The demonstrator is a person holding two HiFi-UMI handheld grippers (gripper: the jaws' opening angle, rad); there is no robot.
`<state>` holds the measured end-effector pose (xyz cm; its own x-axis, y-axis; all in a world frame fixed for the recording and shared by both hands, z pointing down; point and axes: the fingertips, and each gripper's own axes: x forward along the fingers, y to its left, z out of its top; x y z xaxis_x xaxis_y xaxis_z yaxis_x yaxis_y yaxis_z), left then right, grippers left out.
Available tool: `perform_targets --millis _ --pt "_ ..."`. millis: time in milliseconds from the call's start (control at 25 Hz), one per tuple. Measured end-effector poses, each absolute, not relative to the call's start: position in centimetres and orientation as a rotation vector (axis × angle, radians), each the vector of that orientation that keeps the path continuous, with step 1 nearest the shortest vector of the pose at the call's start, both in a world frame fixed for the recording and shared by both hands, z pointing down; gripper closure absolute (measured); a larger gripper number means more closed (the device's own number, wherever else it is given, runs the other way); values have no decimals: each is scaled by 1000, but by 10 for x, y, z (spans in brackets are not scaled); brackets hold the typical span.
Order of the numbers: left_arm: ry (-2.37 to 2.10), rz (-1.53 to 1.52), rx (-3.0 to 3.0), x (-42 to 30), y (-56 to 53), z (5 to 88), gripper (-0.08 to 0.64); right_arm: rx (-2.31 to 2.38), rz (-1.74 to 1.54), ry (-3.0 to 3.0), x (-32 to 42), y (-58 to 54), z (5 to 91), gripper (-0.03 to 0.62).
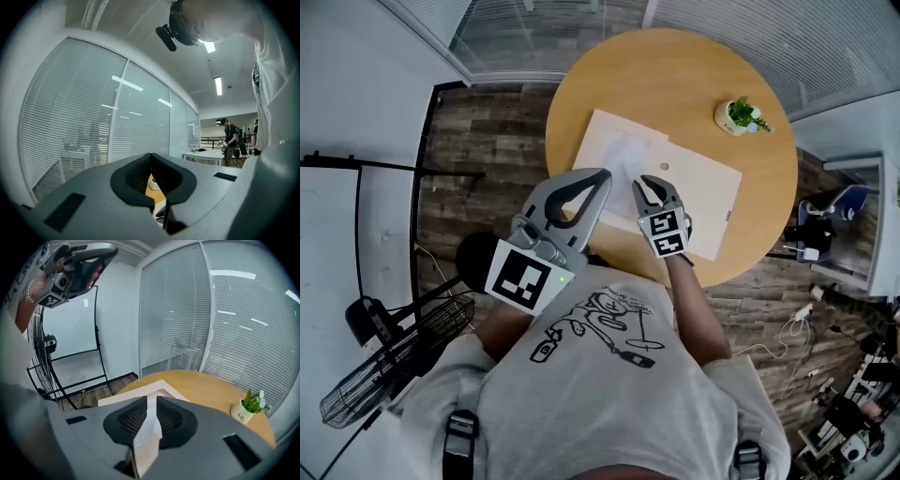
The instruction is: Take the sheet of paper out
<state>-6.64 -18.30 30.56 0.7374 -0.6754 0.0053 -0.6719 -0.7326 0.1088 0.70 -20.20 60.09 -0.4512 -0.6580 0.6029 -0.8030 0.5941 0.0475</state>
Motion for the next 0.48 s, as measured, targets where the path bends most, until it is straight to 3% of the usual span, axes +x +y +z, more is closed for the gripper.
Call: perform_targets --millis 480 --pt "-1128 -38 2808 -77 -194 308 540 1054 366 -2189 2 -215 651 505"
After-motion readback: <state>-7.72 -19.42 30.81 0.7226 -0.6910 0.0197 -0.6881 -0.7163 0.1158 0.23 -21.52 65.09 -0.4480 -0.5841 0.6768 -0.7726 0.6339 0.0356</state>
